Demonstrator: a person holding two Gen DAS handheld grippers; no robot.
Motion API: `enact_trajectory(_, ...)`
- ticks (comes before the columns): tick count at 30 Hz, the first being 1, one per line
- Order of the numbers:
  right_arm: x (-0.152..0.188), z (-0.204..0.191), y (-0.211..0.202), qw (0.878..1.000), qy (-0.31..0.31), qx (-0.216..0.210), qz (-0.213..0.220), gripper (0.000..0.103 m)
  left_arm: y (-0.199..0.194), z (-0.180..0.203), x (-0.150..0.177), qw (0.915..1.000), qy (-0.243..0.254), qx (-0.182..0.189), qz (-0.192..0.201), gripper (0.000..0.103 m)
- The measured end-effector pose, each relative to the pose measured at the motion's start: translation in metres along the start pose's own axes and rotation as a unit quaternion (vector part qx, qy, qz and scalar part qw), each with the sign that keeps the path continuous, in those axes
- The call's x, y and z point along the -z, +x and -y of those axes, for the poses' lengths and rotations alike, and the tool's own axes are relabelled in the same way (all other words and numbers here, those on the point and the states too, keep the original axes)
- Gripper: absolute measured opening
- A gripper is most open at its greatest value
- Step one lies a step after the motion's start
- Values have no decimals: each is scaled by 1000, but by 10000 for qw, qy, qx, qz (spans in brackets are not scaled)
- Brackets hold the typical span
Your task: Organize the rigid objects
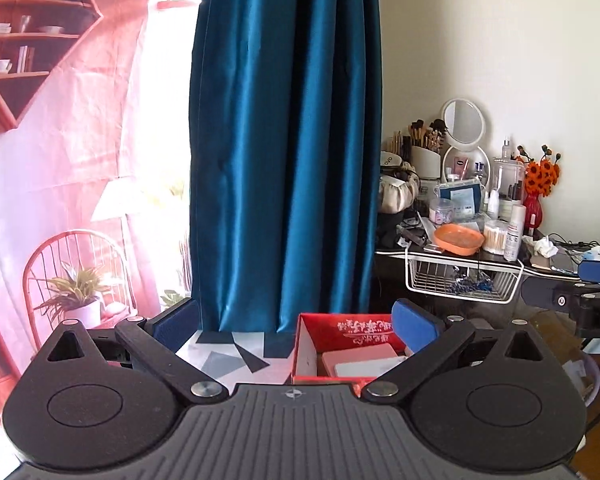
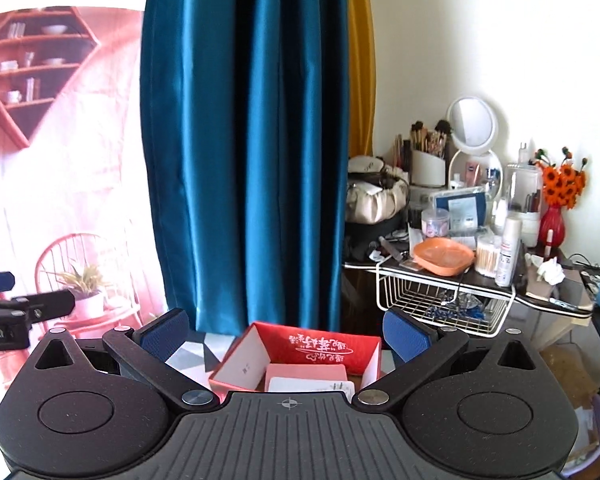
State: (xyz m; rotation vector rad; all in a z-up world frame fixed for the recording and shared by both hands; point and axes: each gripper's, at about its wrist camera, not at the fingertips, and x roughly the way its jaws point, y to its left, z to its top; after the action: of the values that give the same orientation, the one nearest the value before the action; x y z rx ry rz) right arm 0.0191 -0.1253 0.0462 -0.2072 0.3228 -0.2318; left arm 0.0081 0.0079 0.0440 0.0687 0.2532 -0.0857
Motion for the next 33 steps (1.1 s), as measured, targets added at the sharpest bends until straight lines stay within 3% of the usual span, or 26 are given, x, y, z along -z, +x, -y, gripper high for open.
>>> enact_trajectory(5,16,-5,-36,9999,70,-18,85,103,-23,3,13,9991,81,-363,199,103)
enact_trajectory(10,24,-9,-49,9999,-30,82,101,103,-24,0,11,9987,-12,-467,201,103)
enact_trajectory(33,29,-11,-41,9999,15,104,10,103,-30,-8,22,9991,-148,-407,0,103)
